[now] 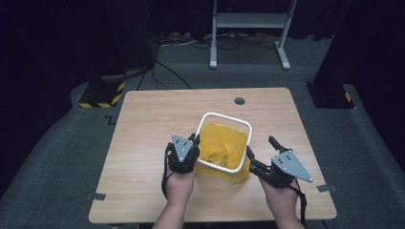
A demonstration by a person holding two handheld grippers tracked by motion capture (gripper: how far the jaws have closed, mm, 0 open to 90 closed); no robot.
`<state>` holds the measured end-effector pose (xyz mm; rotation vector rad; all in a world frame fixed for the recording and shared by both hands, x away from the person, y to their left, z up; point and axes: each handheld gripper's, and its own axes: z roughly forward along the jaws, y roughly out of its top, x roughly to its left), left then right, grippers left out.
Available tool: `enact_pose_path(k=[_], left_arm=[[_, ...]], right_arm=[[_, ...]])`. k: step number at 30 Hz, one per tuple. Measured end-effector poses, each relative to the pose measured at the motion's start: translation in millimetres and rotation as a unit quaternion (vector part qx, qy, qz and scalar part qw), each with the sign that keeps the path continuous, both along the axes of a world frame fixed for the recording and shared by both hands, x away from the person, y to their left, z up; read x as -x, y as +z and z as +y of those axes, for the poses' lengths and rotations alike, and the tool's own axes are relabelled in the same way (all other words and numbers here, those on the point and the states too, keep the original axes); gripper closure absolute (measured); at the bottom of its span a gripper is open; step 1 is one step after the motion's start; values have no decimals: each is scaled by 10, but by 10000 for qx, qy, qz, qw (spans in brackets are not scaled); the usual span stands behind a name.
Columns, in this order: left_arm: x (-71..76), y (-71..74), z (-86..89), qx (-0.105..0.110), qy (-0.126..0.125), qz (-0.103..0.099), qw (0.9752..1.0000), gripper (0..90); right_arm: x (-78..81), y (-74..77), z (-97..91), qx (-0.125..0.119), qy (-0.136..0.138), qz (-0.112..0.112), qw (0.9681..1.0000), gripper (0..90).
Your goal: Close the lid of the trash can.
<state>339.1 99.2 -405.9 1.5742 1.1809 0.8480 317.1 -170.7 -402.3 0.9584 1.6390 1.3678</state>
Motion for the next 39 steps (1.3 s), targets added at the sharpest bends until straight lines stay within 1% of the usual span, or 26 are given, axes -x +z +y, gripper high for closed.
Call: enact_pose_path(k=[6,8,12,17,25,27,31,33,35,39], left_arm=[[-21,-16,12,32,46,92,9999,812],[-34,-20,9,2,48,128,9999,812],[-63,-41,-3,32,55,197,9998,812],[-80,-53,-15,20,50,229,9997,812],[-98,-75,1,4,59,291,9996,811],[-102,-81,12,15,56,314,9995,811],[-109,-83,48,120,49,346,9993,809],[-117,-80,41,84,46,387,9992,810],[-125,-82,31,55,25,400,9992,810],[-119,-70,2,-39,15,355,9994,810]], right_arm=[[-24,-21,25,56,-7,27,10000,231],[-38,-28,28,59,-11,57,10000,231],[-55,-64,24,73,-41,92,9999,237],[-73,-130,13,91,-62,190,9998,239],[-104,-157,13,128,-80,241,9996,245],[-117,-158,14,134,-84,253,9996,247],[-147,-171,17,166,-106,316,9993,250],[-164,-181,19,190,-128,343,9992,253],[-170,-184,11,158,-151,354,9991,257],[-160,-178,-6,159,-167,339,9992,259]])
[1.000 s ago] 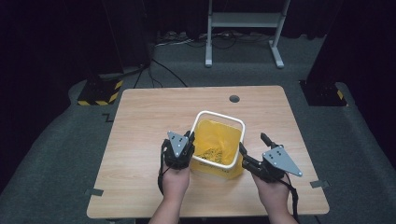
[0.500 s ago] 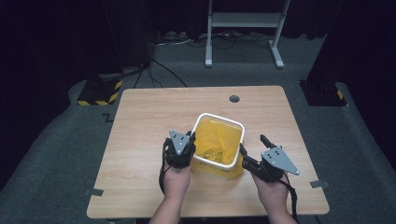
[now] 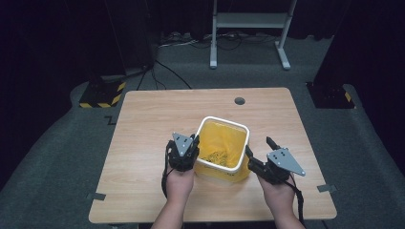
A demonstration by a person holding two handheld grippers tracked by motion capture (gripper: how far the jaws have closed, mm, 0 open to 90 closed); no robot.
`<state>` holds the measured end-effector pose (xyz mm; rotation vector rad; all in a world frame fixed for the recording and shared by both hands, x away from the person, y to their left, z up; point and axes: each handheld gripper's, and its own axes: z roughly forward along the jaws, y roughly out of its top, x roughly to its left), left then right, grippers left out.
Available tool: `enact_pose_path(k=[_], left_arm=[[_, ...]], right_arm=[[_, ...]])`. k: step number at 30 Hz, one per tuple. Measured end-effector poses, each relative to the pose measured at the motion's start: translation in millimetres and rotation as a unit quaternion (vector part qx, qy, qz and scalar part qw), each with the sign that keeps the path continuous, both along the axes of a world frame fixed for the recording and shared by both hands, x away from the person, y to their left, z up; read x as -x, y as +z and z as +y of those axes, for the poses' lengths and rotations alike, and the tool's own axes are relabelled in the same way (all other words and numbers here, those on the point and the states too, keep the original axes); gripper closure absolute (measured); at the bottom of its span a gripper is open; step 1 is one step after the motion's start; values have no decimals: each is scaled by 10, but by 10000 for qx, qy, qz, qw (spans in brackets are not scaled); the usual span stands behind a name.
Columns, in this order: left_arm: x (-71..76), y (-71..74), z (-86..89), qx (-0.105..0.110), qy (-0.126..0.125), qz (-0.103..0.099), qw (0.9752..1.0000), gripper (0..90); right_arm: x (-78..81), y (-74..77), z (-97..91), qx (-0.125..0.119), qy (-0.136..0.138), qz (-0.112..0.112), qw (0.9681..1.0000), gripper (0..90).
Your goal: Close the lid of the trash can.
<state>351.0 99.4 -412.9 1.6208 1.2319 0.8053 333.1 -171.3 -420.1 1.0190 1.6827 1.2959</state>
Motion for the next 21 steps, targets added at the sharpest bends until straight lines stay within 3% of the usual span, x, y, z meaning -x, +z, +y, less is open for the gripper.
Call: enact_pose_path(k=[14,21], left_arm=[[-21,-9,-33,-79,-27,129,9999,809],[-32,-33,-17,-51,-53,195,9998,805]], right_arm=[[-18,2,45,-22,73,-4,10000,265],[-85,-63,101,94,111,167,9998,266]])
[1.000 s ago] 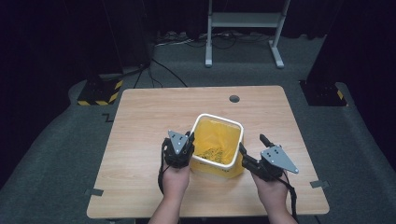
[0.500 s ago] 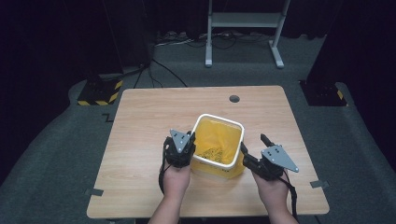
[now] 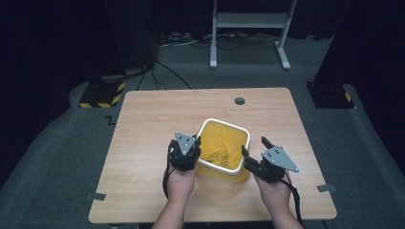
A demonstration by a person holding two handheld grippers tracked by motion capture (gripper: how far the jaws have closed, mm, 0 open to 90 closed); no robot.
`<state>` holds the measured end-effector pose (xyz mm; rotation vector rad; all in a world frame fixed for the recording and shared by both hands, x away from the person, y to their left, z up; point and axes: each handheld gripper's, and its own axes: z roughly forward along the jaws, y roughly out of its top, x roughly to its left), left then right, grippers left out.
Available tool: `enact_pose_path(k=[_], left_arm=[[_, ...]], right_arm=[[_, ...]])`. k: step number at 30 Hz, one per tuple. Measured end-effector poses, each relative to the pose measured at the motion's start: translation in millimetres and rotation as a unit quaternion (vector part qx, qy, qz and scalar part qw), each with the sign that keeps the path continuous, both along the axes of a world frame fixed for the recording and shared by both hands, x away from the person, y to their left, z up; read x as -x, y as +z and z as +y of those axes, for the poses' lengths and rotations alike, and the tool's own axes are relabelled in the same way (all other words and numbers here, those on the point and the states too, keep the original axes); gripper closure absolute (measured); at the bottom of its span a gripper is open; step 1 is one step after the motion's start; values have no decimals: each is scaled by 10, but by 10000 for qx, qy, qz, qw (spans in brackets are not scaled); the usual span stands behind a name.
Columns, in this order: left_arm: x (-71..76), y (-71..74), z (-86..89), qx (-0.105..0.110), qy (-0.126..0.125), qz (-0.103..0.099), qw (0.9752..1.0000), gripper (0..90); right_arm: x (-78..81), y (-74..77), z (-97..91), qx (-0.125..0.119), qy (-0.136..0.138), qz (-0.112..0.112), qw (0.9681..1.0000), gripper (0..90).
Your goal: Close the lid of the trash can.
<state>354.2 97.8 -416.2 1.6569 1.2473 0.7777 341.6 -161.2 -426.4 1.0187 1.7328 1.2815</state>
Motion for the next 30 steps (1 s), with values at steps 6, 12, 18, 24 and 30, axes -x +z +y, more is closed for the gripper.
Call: enact_pose_path(k=[6,12,18,24,30], left_arm=[[-14,-34,9,-56,-70,104,9999,808],[-23,-33,-16,-262,-107,142,9995,809],[-28,-53,16,-162,-226,223,9994,798],[163,47,344,10,109,-745,9972,677],[-59,-506,457,-112,-340,291,9989,678]], right_arm=[[-26,-16,10,-25,24,68,10000,269],[-80,-32,-8,-122,69,245,9996,287],[-119,-104,-36,-493,203,356,9979,327],[77,24,-271,-493,-174,-74,9986,350],[153,-384,-361,-73,-241,662,9975,342]])
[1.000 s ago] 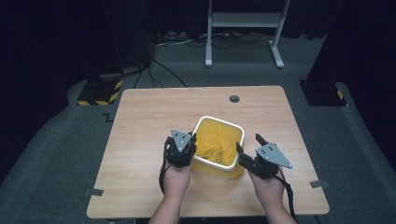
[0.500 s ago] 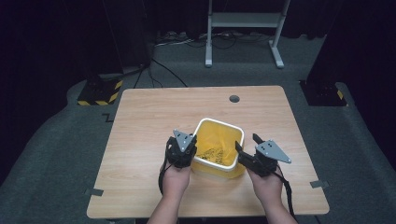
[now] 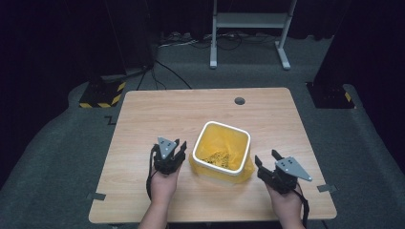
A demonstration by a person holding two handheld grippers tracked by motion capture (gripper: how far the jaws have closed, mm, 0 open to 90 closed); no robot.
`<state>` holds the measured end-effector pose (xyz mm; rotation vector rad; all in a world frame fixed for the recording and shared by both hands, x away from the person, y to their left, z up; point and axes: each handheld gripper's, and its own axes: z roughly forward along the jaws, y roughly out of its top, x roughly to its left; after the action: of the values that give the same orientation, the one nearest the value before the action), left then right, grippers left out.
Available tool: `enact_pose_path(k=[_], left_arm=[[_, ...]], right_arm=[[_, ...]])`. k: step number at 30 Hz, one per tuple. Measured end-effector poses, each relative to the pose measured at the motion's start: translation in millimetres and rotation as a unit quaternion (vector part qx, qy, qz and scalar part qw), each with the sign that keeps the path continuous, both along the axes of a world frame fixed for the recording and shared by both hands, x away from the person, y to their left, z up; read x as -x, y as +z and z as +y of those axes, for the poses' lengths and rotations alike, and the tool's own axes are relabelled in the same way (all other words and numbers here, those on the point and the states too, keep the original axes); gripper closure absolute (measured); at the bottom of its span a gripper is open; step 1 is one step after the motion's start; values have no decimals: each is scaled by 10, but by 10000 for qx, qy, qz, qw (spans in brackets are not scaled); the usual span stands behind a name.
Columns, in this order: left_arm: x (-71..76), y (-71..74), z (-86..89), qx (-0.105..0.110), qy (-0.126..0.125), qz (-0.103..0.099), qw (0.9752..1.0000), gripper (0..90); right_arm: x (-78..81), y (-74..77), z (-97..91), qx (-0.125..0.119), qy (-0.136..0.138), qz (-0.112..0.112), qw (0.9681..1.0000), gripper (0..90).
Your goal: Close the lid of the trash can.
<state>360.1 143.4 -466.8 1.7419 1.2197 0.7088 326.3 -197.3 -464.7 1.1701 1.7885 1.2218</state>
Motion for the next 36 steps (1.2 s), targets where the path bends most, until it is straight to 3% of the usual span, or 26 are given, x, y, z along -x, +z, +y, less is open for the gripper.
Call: enact_pose_path(k=[3,6,8,11,17,20,22,26,28,30,33,36], left_arm=[[63,-126,-114,45,-284,-5,9996,672],[148,-138,-123,33,-238,-53,9997,699],[174,-138,-87,137,-231,-24,9996,703],[151,-149,-83,159,-220,43,9996,686],[11,-155,-83,195,-127,95,9997,687],[-20,-163,-83,200,-92,110,9997,684],[-13,-170,-40,282,-73,113,9995,623],[108,-138,181,430,-35,-16,9991,524],[182,-138,368,305,-16,-90,9995,487],[217,-187,581,86,42,83,9999,430],[230,-317,868,-208,53,645,9977,337],[331,-418,1048,-700,179,755,9945,317]], right_arm=[[-18,-119,121,115,157,202,9996,342],[-130,-159,229,261,186,230,9992,368],[-254,-167,255,164,225,273,9992,370],[-476,-184,289,36,271,315,9991,378],[-738,-210,336,141,297,340,9989,409],[-787,-218,343,200,295,364,9987,406],[-798,-217,334,222,258,390,9987,364],[-726,-194,229,503,138,335,9981,317],[-659,-184,73,490,91,320,9982,317],[-597,-212,-121,434,6,455,9980,320],[-499,-335,-395,499,-57,858,9950,318],[-410,-479,-608,581,-65,1350,9891,299]])
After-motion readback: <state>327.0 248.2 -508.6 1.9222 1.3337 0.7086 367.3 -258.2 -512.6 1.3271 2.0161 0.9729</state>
